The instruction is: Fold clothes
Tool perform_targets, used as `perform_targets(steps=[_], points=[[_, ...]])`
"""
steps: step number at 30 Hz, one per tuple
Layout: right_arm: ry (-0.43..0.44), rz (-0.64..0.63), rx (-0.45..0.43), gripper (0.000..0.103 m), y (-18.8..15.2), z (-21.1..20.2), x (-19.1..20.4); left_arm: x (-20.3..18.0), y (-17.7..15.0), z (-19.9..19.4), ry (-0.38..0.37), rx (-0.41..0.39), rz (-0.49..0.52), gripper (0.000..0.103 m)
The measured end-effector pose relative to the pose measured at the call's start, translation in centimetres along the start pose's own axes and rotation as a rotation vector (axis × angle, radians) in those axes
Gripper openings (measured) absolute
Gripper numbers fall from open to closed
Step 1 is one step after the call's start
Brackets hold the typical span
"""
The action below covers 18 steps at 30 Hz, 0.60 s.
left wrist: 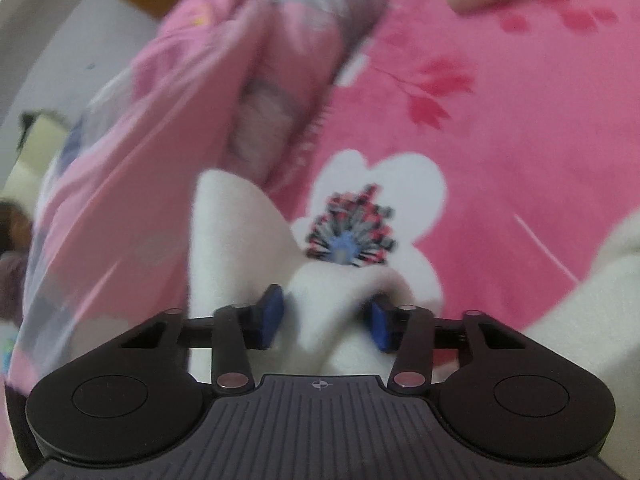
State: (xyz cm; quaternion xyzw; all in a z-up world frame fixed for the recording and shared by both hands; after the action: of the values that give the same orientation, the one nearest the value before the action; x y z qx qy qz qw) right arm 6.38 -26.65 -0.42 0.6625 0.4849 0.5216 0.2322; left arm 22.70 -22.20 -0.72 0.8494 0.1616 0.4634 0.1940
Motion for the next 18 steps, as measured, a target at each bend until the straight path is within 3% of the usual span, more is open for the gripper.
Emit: perform_targets(steps=[3, 10, 11, 12, 13, 16, 18], points=[[0.003, 0.003, -0.003, 0.041, 0.0, 0.0, -0.1, 2.3, -0.4, -1.2, 0.077, -0.032, -0.105, 0.022], [0.004, 0.006, -0.007, 0.041, 0.0, 0.0, -0.1, 7.1, -3.6, -4.9, 0.207, -0.054, -0.298, 0.015], [0.004, 0.006, -0.008, 0.041, 0.0, 0.0, -0.1, 7.5, -4.3, -5.7, 0.229, -0.059, -0.324, 0.012], [0.005, 0.006, -0.008, 0.041, 0.0, 0.0, -0.1, 7.9, -5.1, -6.4, 0.263, -0.061, -0.351, 0.001], [0.005, 0.007, -0.008, 0.041, 0.0, 0.0, -0.1, 8.3, -5.8, -7.2, 0.293, -0.063, -0.378, 0.001], [0.002, 0.007, -0.008, 0.041, 0.0, 0.0, -0.1, 9.5, -8.3, -9.0, 0.307, -0.034, -0.452, 0.001], [0.000, 0.006, -0.008, 0.041, 0.0, 0.0, 0.0, 9.6, -9.3, -9.7, 0.272, -0.015, -0.461, 0.002]])
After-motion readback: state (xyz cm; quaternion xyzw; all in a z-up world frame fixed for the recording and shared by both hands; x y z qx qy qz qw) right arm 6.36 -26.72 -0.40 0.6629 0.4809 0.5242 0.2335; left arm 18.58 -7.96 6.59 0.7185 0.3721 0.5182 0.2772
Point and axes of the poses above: each gripper's, at about its wrist camera, not at the fingertips, and z roughly the way its jaws point, x to its left, y to its top, the point moved 3 cm from there along z, roughly the way its jaws point, and after that the axes turned 2 degrees about z, right-handed, at the moved point
